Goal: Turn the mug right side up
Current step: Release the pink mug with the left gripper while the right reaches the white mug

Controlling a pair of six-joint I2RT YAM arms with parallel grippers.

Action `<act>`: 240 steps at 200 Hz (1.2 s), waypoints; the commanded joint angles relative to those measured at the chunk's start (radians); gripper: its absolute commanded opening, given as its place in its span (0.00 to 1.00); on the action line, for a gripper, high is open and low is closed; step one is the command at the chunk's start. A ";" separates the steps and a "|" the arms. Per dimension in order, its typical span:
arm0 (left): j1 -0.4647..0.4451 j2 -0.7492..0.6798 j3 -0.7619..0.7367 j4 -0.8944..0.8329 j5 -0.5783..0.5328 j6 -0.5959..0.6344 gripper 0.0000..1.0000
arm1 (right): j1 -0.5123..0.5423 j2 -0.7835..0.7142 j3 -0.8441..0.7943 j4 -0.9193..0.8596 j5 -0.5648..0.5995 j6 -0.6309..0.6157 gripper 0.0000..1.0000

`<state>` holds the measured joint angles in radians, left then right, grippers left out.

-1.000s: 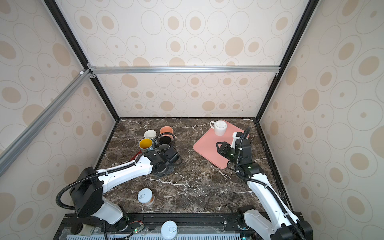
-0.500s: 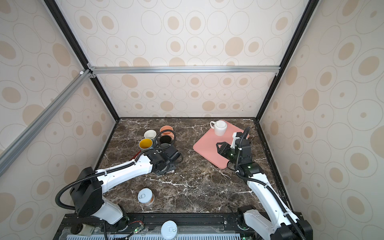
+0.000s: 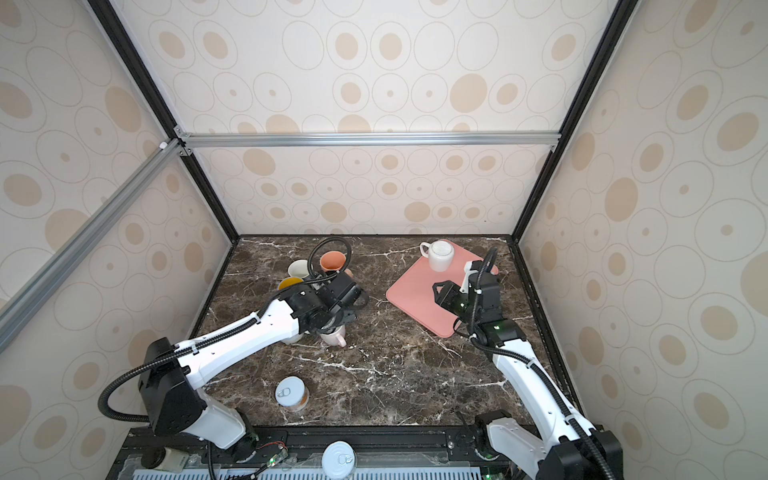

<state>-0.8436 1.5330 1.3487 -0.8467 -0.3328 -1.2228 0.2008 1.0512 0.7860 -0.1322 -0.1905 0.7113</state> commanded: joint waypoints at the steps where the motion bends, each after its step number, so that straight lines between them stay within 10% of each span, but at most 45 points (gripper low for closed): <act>1: -0.002 -0.041 0.006 -0.050 -0.055 0.022 0.65 | -0.004 0.027 0.038 0.001 0.013 -0.013 0.45; 121: 0.125 -0.019 0.048 0.437 0.124 0.577 0.70 | -0.108 0.503 0.483 -0.230 0.121 -0.151 0.47; 240: 0.246 0.479 0.455 0.581 0.482 0.890 0.69 | -0.154 1.070 1.098 -0.458 0.156 -0.202 0.49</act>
<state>-0.6010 1.9553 1.6928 -0.2420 0.0696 -0.4454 0.0544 2.0777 1.8111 -0.5362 -0.0544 0.5453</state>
